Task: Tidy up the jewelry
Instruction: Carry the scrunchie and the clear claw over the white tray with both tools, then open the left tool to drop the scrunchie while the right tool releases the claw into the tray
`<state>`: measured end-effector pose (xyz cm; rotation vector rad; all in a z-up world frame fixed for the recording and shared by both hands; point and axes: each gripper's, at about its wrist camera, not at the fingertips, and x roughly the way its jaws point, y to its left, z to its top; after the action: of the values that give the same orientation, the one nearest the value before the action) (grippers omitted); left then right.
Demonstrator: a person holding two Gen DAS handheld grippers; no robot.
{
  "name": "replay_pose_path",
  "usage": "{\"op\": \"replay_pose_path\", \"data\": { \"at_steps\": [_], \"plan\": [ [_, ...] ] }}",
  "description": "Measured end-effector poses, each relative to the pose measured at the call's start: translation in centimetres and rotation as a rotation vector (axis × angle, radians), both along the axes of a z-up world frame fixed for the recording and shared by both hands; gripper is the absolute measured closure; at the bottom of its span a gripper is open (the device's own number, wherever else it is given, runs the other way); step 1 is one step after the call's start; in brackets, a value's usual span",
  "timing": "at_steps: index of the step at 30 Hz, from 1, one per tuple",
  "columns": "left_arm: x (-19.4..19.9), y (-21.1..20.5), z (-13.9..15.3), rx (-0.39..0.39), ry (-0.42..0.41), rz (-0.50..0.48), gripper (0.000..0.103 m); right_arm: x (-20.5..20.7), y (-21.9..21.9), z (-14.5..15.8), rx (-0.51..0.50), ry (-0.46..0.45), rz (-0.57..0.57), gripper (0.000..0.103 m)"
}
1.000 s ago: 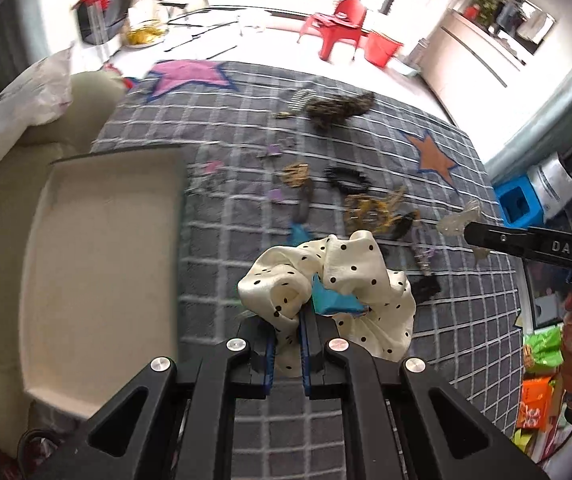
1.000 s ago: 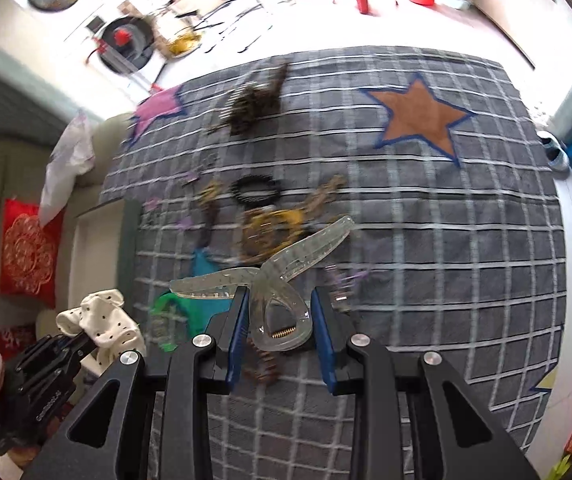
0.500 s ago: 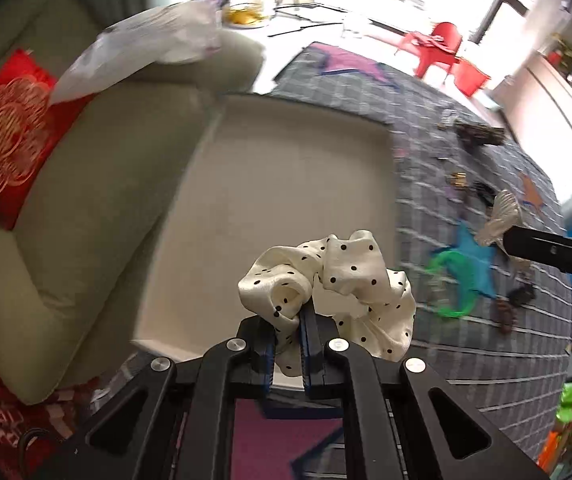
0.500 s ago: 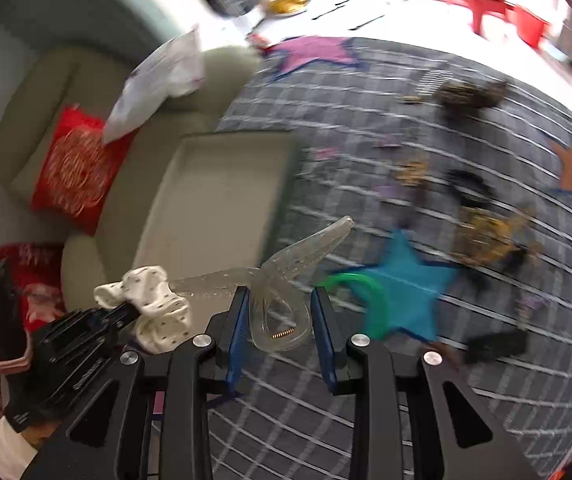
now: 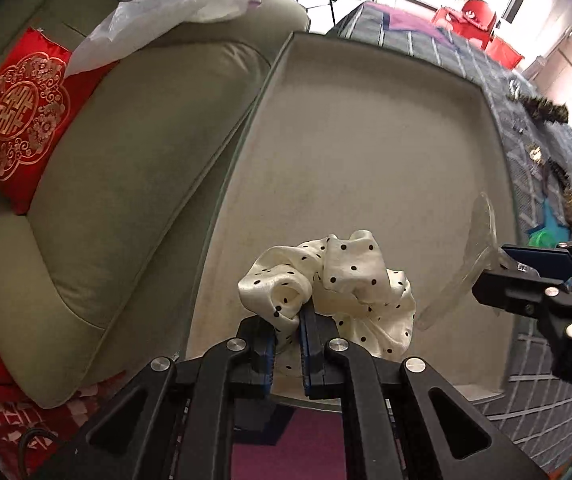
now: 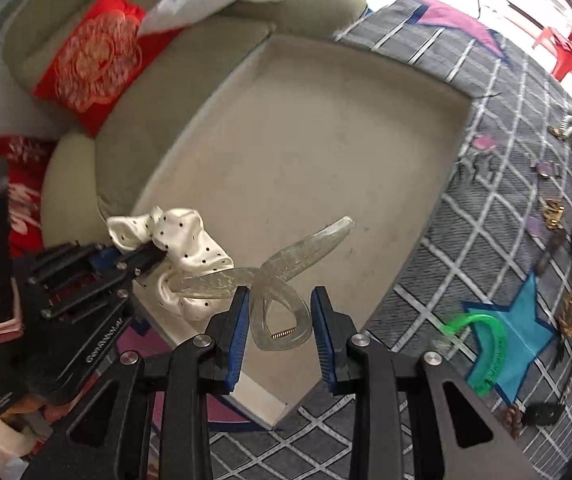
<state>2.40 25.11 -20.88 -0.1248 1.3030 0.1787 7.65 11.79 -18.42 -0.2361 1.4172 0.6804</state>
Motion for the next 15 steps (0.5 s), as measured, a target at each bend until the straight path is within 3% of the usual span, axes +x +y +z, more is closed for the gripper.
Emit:
{"op": "replay_pose_path", "data": {
  "at_steps": [9, 10, 12, 14, 15],
  "plan": [
    [-0.2, -0.2, -1.0, 0.032, 0.011, -0.006, 0.091, -0.4, 0.3, -2.4, -0.079, 0.024, 0.044, 0.070],
    [-0.2, -0.3, -1.0, 0.036, 0.011, -0.006, 0.087, -0.3, 0.6, -2.6, -0.098, 0.041, 0.043, 0.070],
    [-0.1, -0.4, -1.0, 0.051, 0.012, -0.003, 0.060, 0.1, 1.0, -3.0, -0.101, 0.045, 0.037, 0.069],
    [-0.3, -0.5, -0.6, 0.076, -0.006, 0.006, 0.047, 0.3, 1.3, -3.2, -0.106, 0.049, 0.035, 0.069],
    [-0.4, -0.4, -0.5, 0.081, -0.010, 0.009, 0.047, 0.4, 1.2, -3.2, -0.102, 0.051, 0.033, 0.068]
  ]
}}
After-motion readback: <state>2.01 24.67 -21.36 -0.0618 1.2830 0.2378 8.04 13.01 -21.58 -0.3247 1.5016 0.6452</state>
